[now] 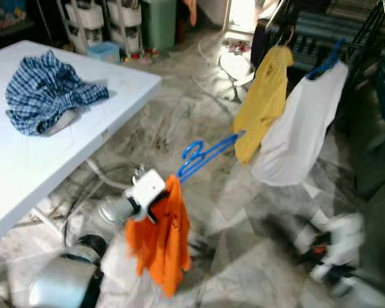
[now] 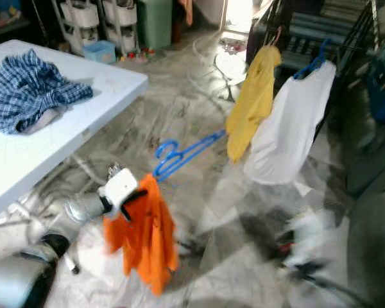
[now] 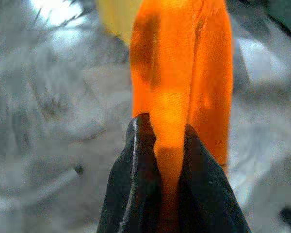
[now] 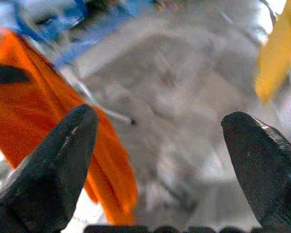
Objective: Hang hanger
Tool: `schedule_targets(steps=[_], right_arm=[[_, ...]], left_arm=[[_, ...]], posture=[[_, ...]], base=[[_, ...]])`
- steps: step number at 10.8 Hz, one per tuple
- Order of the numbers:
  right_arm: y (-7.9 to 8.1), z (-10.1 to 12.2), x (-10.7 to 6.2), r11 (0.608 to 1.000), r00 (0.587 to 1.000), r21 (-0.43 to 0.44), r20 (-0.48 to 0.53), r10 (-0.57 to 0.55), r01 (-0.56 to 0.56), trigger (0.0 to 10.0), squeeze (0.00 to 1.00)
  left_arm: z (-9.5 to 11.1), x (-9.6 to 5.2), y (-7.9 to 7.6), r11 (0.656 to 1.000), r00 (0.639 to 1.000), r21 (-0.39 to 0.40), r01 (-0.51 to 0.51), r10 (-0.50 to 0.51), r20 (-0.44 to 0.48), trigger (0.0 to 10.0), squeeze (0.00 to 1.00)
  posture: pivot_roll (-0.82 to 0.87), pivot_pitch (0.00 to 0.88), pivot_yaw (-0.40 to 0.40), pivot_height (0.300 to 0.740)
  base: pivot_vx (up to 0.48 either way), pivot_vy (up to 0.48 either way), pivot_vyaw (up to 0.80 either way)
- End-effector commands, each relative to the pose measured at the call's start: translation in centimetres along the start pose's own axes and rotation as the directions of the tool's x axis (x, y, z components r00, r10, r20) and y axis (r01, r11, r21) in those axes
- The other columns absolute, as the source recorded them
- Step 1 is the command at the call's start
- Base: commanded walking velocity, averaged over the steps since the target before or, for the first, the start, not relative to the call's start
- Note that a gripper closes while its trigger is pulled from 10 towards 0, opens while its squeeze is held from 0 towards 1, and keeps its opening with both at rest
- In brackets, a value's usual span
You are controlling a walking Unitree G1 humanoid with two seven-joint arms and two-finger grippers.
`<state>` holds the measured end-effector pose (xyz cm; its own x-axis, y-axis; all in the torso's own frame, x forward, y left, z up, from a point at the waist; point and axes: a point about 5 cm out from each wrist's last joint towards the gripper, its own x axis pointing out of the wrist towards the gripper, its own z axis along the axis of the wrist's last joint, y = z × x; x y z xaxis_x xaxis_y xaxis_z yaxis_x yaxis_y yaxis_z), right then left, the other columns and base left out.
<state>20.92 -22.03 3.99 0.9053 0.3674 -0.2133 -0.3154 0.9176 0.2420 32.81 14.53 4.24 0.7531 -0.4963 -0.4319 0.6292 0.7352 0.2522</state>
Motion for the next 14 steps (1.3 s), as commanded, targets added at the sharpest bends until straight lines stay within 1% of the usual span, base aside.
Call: schedule_targets(steps=[1, 2, 3, 4, 5, 6, 7, 8, 9, 10, 11, 12, 13, 14], right_arm=[[-0.6, -1.2, 0.3, 0.997, 0.996, -0.006, -0.028, -0.083, 0.083, 10.0, 1.00], [-0.7, -3.1, 1.2, 0.981, 0.981, 0.055, -0.053, -0.184, 0.187, 10.0, 1.00], [-0.9, -4.1, 1.5, 0.963, 0.966, 0.092, -0.068, -0.248, 0.254, 10.0, 1.00], [-1.2, -5.6, 1.7, 0.924, 0.937, 0.164, -0.112, -0.330, 0.345, 10.0, 1.00], [-1.4, -8.3, 1.3, 0.865, 0.883, 0.209, -0.228, -0.409, 0.455, 10.0, 1.00], [-1.5, -9.8, 0.8, 0.834, 0.837, 0.184, -0.303, -0.455, 0.520, 10.0, 1.00], [-1.2, -11.5, -0.2, 0.817, 0.784, 0.129, -0.396, -0.477, 0.562, 10.0, 1.00], [-1.1, -12.2, -0.7, 0.819, 0.767, 0.102, -0.432, -0.475, 0.565, 10.0, 1.00], [-1.1, -13.1, -1.8, 0.810, 0.738, 0.084, -0.477, -0.478, 0.580, 10.0, 1.00], [-1.5, -13.3, -2.3, 0.796, 0.720, 0.073, -0.483, -0.499, 0.600, 10.0, 1.00], [-2.5, -12.5, -2.4, 0.760, 0.709, 0.092, -0.444, -0.547, 0.644, 10.0, 1.00], [-3.6, -11.2, -1.9, 0.720, 0.701, 0.120, -0.381, -0.603, 0.684, 10.0, 1.00], [-3.8, -10.8, -1.5, 0.697, 0.700, 0.160, -0.355, -0.620, 0.699, 10.0, 1.00], [-3.7, -10.7, -1.4, 0.685, 0.702, 0.190, -0.340, -0.626, 0.703, 10.0, 1.00]], left_arm=[[-0.6, -0.1, 0.3, 0.992, 0.996, -0.083, -0.091, 0.090, -0.018, 0.0, 0.00], [-1.5, 0.0, -0.8, 0.978, 0.991, -0.161, -0.134, 0.128, -0.043, 0.0, 0.00], [-1.9, 0.1, -1.4, 0.968, 0.988, -0.195, -0.154, 0.146, -0.055, 0.0, 0.00], [-2.7, 0.1, -2.3, 0.969, 0.983, -0.177, -0.172, 0.158, -0.094, 0.0, 0.00], [-4.4, -0.2, -3.4, 0.961, 0.965, -0.166, -0.220, 0.188, -0.185, 0.0, 0.00], [-5.4, -0.5, -3.9, 0.954, 0.949, -0.168, -0.247, 0.204, -0.240, 0.0, 0.00], [-6.0, -0.7, -4.6, 0.964, 0.941, -0.124, -0.237, 0.196, -0.276, 0.0, 0.00], [-6.2, -0.7, -4.9, 0.968, 0.939, -0.106, -0.229, 0.191, -0.286, 0.0, 0.00], [-6.6, -0.8, -5.2, 0.968, 0.929, -0.077, -0.240, 0.206, -0.308, 0.0, 0.00], [-6.9, -0.9, -5.2, 0.965, 0.920, -0.071, -0.254, 0.219, -0.324, 0.5, 0.00], [-7.0, -1.0, -5.1, 0.959, 0.911, -0.071, -0.274, 0.235, -0.338, 4.0, 0.00], [-7.0, -0.9, -5.3, 0.961, 0.912, -0.074, -0.268, 0.228, -0.341, 5.5, 0.00], [-6.8, -0.8, -5.4, 0.965, 0.914, -0.060, -0.254, 0.220, -0.340, 4.6, 0.00], [-6.6, -0.5, -5.7, 0.973, 0.921, -0.046, -0.225, 0.197, -0.337, 3.8, 0.00]], posture=[[0.10, 0.000, -0.047, 0.740], [0.11, 0.000, -0.064, 0.740], [0.12, 0.000, -0.075, 0.740], [0.13, 0.000, -0.087, 0.740], [0.14, 0.000, -0.095, 0.740], [0.14, 0.000, -0.105, 0.740], [0.14, 0.000, -0.110, 0.740], [0.16, 0.000, -0.118, 0.740], [0.17, 0.000, -0.127, 0.740], [0.18, 0.000, -0.132, 0.740], [0.17, 0.000, -0.123, 0.740], [0.15, 0.000, -0.105, 0.740], [0.12, 0.000, -0.085, 0.740], [0.09, 0.000, -0.063, 0.740]], base=[[0.000, 0.000, 0.00], [0.000, 0.000, 0.00], [0.000, 0.000, 0.00], [0.000, 0.000, 0.00], [0.000, 0.000, 0.00], [0.000, 0.000, 0.00], [0.000, 0.000, 0.00], [0.000, 0.000, 0.00], [0.000, 0.000, 0.00], [0.000, 0.000, 0.00], [0.000, 0.000, 0.00], [0.000, 0.000, 0.00], [0.000, 0.000, 0.00], [0.000, 0.000, 0.00]])
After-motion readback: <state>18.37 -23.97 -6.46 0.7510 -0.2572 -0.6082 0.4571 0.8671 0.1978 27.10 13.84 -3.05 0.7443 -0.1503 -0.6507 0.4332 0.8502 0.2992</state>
